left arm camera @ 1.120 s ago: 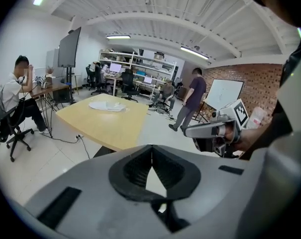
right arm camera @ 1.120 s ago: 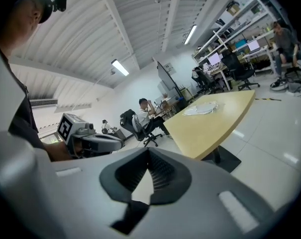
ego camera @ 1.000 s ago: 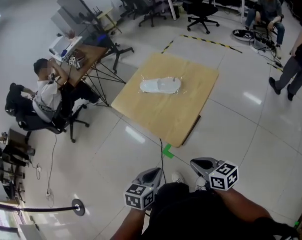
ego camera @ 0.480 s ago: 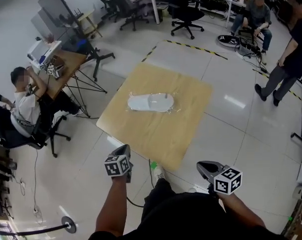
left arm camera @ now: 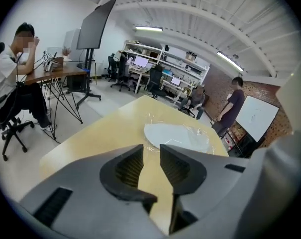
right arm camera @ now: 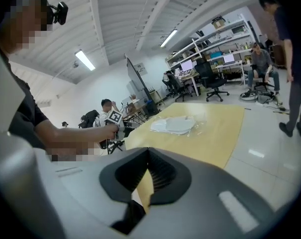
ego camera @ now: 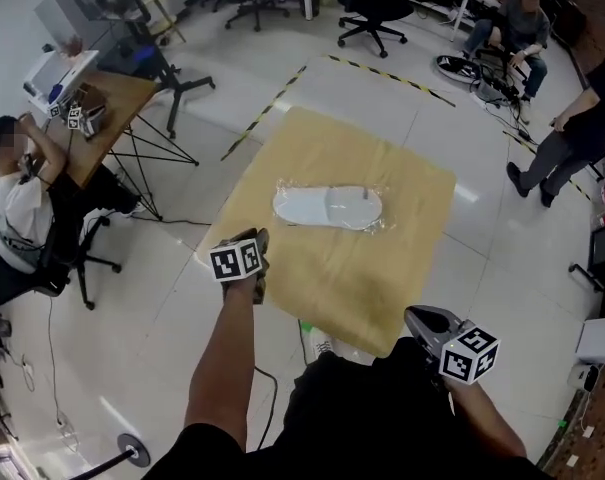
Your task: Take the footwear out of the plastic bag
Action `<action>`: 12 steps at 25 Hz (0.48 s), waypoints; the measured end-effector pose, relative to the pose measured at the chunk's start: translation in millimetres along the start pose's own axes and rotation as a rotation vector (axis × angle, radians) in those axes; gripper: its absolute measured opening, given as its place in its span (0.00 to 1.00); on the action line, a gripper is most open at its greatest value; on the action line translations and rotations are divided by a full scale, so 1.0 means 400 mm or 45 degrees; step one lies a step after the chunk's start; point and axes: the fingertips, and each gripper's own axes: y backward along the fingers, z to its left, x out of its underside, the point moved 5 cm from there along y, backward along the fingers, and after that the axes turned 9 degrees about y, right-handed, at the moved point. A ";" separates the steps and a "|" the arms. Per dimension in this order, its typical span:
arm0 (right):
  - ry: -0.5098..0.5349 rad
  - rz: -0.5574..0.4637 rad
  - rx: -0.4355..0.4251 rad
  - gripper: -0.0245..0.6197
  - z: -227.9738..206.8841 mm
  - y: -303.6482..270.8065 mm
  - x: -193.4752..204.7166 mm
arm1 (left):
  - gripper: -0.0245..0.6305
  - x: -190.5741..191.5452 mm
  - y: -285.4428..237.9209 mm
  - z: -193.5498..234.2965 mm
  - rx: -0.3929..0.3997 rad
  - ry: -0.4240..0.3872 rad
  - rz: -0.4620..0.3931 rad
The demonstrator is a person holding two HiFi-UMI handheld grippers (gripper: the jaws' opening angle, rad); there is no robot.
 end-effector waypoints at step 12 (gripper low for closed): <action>-0.051 0.067 0.033 0.04 -0.118 -0.101 -0.056 | 0.17 0.001 -0.179 0.034 0.047 0.197 0.104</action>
